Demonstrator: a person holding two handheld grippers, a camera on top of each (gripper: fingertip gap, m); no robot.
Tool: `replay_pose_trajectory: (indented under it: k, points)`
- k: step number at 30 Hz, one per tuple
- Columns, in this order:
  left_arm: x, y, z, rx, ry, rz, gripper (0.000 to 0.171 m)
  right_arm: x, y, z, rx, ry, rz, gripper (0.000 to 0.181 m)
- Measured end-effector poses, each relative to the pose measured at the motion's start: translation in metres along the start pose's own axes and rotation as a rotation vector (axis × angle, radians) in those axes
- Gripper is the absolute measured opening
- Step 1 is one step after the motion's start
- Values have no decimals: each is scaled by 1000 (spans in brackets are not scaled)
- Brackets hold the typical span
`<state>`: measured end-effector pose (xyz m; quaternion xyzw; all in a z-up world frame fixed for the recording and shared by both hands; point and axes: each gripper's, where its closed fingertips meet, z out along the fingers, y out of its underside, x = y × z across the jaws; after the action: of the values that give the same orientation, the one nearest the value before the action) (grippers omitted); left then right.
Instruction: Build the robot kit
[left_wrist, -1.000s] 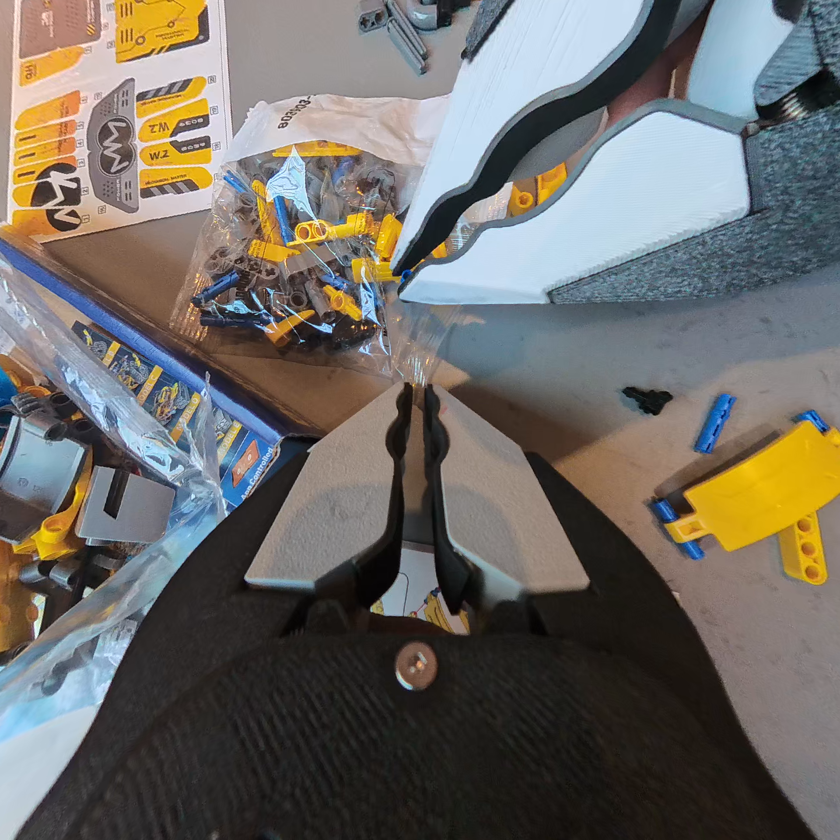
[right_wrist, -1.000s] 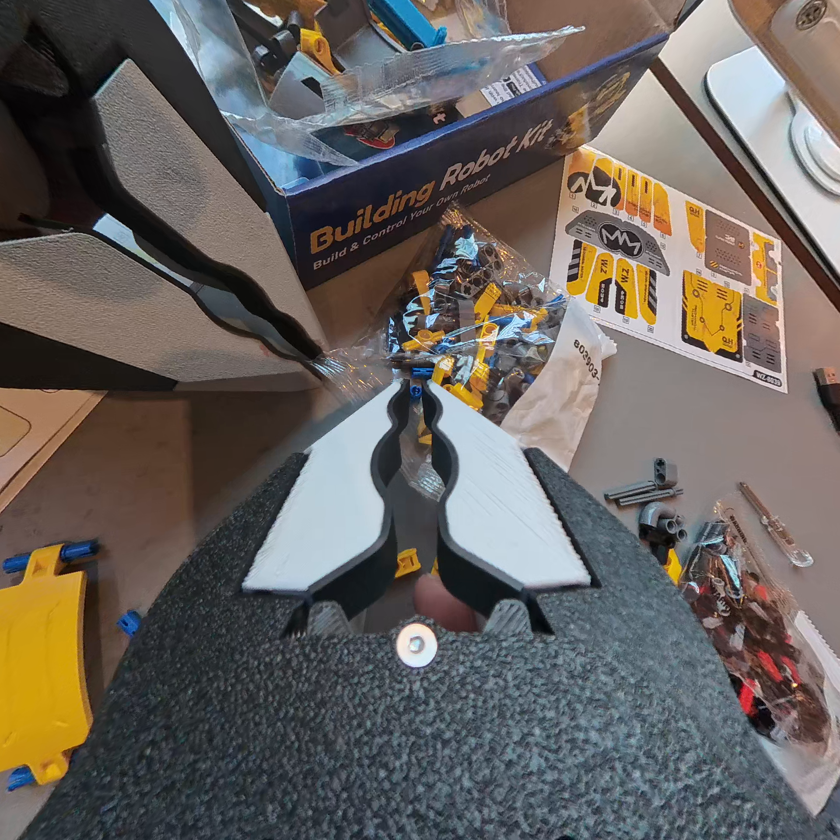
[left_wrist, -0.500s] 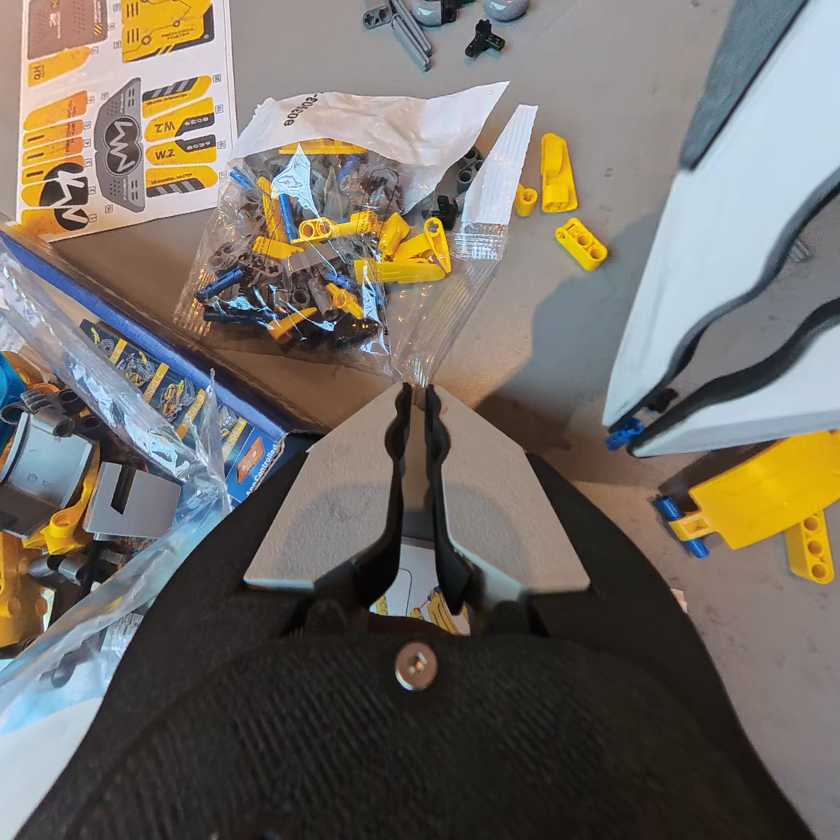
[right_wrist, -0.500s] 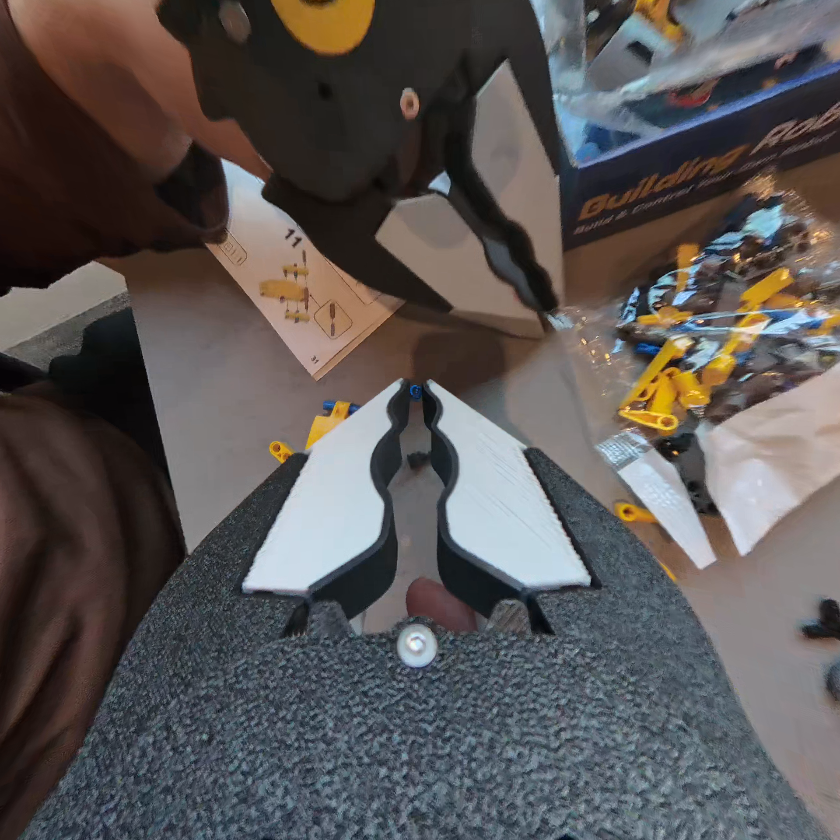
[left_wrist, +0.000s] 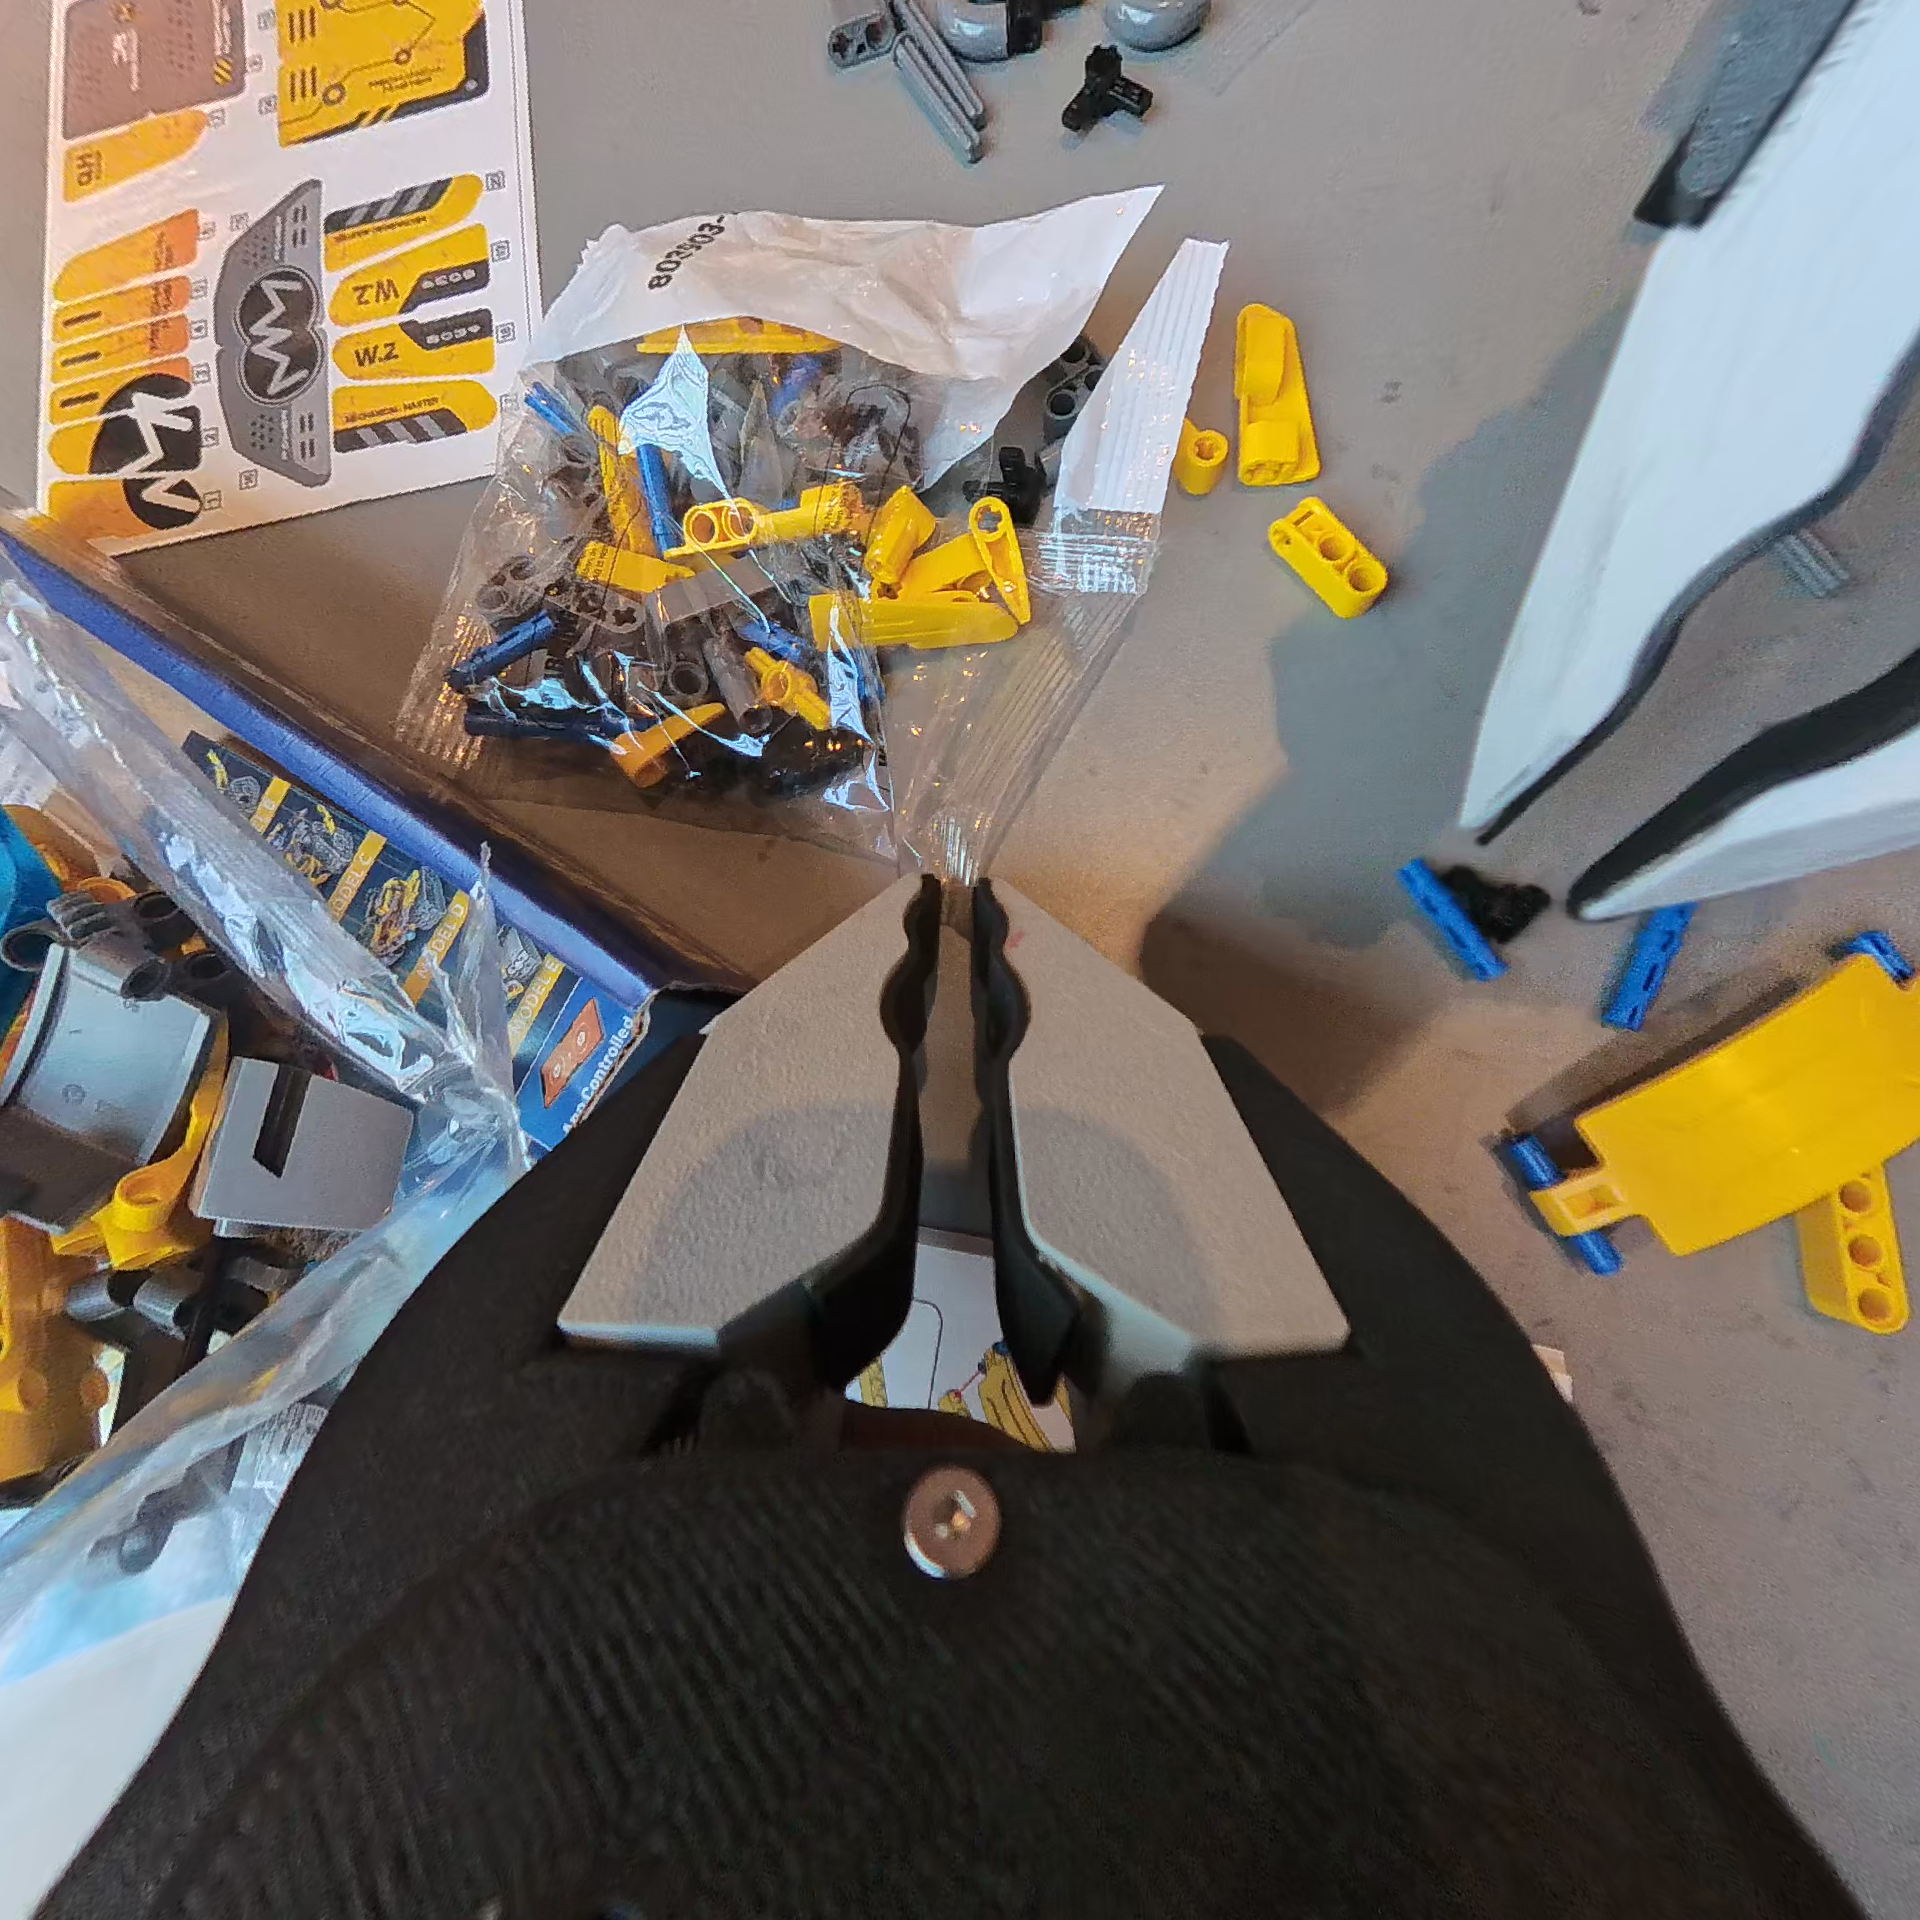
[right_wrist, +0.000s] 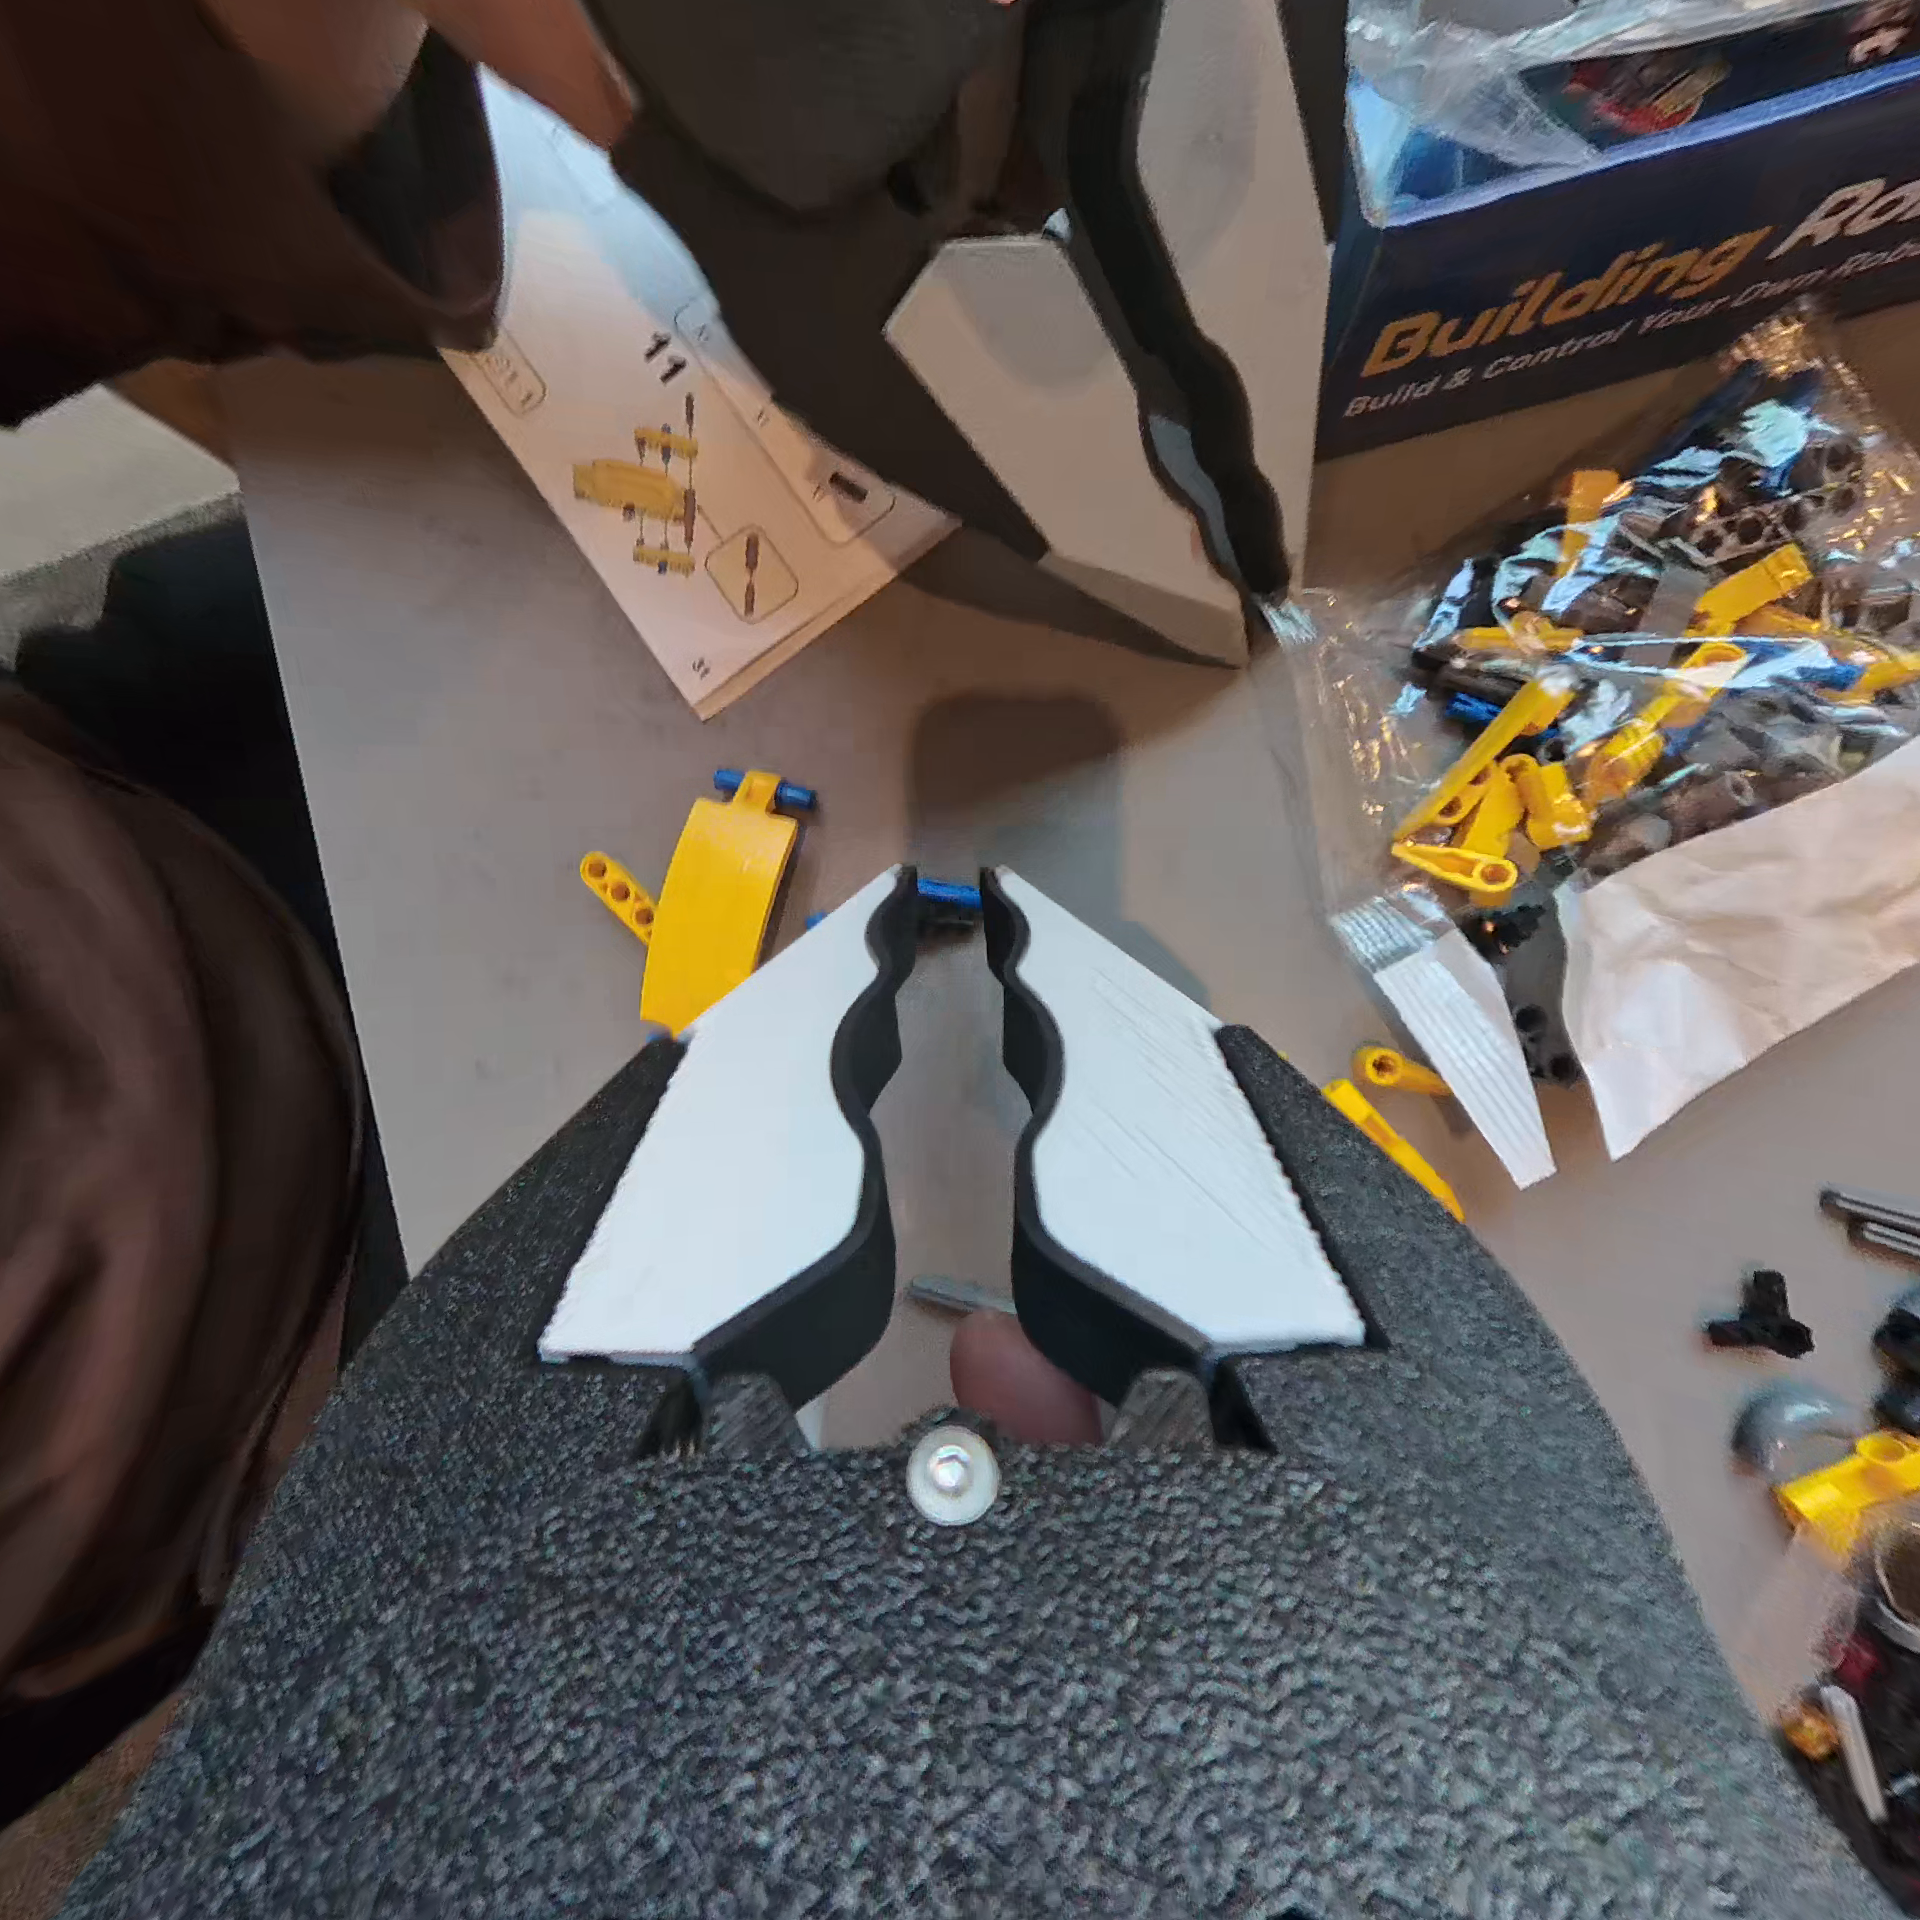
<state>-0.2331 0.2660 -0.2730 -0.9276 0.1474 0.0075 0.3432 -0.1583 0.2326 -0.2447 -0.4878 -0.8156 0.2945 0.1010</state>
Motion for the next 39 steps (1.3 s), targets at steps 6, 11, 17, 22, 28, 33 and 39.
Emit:
replay_pose_trajectory:
  k: [6,11,17,22,28,33,39]
  points:
    - [0,0,0,2,2,-4,2,-9,16,7,-81,-15,-80,16]
    - [0,0,0,1,0,-1,2,-8,20,15,-103,-7,-97,8]
    - [0,0,0,0,0,-1,2,-9,15,5,-63,-33,-86,4]
    - [0,0,0,0,-5,6,2,6,-2,-14,49,11,-43,4]
    - [0,0,0,2,-3,1,2,59,-21,-17,168,275,43,4]
    - [0,-1,1,3,-8,6,2,93,-24,-8,194,484,20,4]
    - [0,-1,1,4,-9,6,2,101,-29,5,205,551,-1,4]
